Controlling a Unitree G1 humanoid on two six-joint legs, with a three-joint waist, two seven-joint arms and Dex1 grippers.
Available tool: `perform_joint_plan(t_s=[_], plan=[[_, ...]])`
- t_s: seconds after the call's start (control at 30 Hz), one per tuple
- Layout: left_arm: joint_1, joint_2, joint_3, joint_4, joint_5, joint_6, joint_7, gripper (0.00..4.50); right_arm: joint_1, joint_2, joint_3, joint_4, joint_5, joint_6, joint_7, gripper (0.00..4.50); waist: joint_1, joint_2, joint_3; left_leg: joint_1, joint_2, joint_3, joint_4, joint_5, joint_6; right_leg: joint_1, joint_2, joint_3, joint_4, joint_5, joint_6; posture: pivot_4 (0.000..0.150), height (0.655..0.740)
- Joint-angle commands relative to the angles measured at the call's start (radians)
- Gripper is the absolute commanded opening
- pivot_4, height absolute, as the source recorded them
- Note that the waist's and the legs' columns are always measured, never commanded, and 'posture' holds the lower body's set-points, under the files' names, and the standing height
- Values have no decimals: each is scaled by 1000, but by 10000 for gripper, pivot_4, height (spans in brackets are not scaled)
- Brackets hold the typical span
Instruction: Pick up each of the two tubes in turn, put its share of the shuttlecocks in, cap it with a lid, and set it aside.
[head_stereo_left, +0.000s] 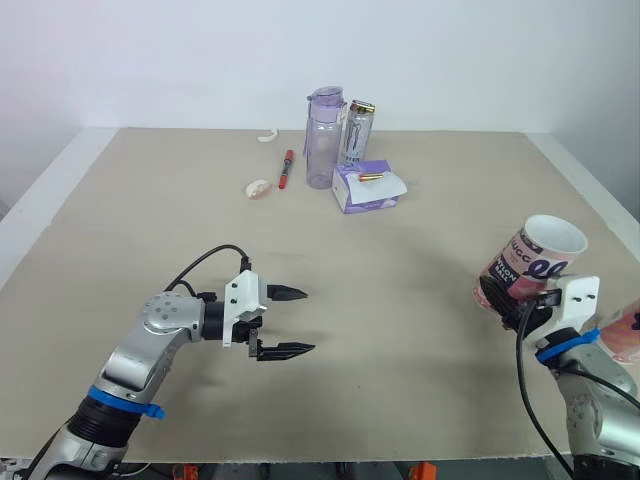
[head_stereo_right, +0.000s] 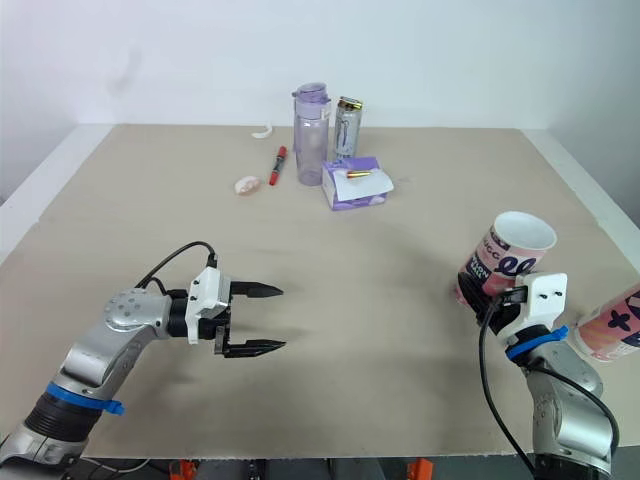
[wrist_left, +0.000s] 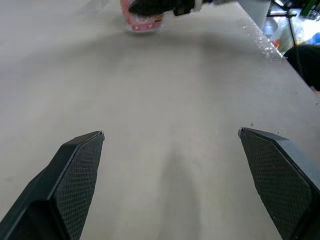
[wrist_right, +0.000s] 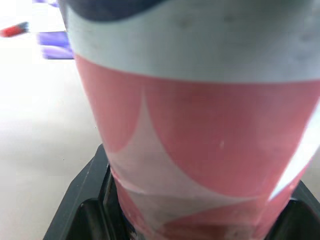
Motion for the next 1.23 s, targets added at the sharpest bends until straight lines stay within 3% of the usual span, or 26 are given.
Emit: perform_joint_plan(t_s=[0.03,0.2,0.3,0.4,0.7,0.93,1.23], plan=[[-10,0,12,-44,-18,7,10,45000,-51,-2,-35,56,9,-9,-45,27124,-1,0,0,0,0,0,0,0,0,0,0,0,0,0,0,1500,7400],[-3,4,20,-52,-16,11,17,45000,-65,2,-37,88,24,13,-64,27124,-1,0,0,0,0,0,0,0,0,1,0,1,0,0,0,1500,7400],[0,8,20,-53,-15,10,18,45000,-39,-4,-27,69,27,26,-51,37497,-1,0,0,0,0,0,0,0,0,1,0,1,0,0,1,1500,7400],[4,11,19,-55,-15,9,19,45000,6,-4,-15,27,24,33,-40,44314,1,0,0,0,0,0,0,0,0,1,0,1,0,-1,2,1500,7400],[2,9,9,-39,-9,3,14,45000,166,14,-26,-159,53,79,-48,44314,-1,1,-1,0,0,0,0,0,0,1,0,1,0,-1,2,1500,7400],[-5,7,52,13,4,16,77,45000,356,-43,13,-357,72,23,144,44314,0,2,-1,0,0,0,0,0,0,1,-1,1,0,-2,2,1500,7400],[45,68,78,51,76,-54,110,45000,169,-158,222,-338,86,-45,466,44314,-3,1,0,3,1,0,0,0,1,0,0,0,0,2,-1,1500,7400]])
